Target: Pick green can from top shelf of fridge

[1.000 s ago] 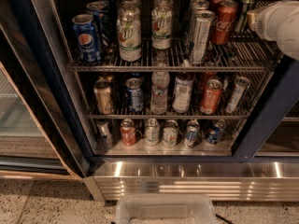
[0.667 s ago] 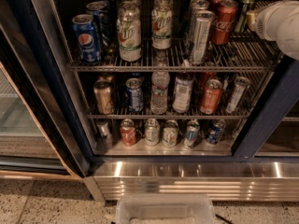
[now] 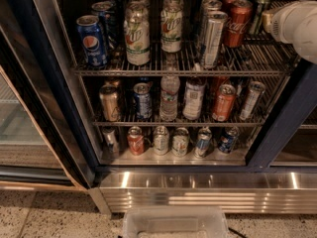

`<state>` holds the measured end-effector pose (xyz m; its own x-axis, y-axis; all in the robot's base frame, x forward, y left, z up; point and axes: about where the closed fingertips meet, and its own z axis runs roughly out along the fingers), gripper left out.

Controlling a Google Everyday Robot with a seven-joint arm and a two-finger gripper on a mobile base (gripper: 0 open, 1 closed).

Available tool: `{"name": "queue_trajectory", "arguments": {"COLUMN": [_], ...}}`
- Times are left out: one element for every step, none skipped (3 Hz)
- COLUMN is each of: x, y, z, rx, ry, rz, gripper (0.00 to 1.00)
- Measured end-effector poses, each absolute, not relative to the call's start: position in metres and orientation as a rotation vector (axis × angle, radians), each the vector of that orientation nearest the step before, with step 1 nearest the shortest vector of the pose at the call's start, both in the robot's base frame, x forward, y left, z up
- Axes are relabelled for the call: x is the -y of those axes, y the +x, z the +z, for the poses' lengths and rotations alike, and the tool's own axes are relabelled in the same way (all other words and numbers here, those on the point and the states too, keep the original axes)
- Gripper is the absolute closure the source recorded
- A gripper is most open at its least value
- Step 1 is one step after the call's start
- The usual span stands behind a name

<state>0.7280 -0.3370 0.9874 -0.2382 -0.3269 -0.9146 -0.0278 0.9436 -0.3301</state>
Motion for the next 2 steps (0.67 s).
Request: {"name": "queue_trajectory", "arguments": {"x": [0.3369,0.337], "y": [0.7281,0.7282], "z": [0.9876,0.9879], "rx": [-1.796,-1.796], "ry": [-0.264,-0.264], "rz": [-0.285,-0.285], "gripper": [0.76,0.95]}}
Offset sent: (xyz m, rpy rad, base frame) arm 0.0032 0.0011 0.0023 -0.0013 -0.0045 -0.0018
